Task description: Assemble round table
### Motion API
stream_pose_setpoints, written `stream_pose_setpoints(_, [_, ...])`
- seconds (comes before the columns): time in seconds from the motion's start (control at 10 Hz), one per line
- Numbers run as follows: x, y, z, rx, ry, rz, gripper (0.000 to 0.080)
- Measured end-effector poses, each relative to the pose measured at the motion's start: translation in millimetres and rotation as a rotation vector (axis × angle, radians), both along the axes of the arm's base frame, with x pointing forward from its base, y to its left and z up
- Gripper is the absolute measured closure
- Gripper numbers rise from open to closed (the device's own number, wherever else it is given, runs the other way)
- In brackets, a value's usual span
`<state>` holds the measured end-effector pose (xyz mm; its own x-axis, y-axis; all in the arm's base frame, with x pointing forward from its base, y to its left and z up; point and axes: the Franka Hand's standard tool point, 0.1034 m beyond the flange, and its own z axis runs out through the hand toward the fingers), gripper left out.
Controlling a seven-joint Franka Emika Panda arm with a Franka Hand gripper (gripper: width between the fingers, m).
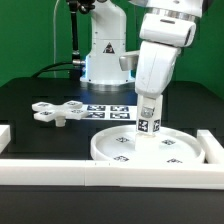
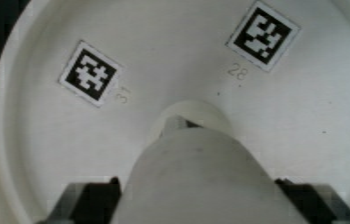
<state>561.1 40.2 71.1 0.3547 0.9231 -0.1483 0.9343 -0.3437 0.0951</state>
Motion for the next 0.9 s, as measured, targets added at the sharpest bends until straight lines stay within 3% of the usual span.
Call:
stream_pose_setpoints(0.2, [-0.3,-0.9,-0.1,0.013,-0.023,-0.168,0.0390])
stream_pose_setpoints(0.6, [-3.0,-5.2,-1.3,0.081,-0.051,-0.665,0.0390])
stream_pose_setpoints(0.9, [-5.5,-3.0,-1.6,0.081,-0.031,-1.041,0.0390])
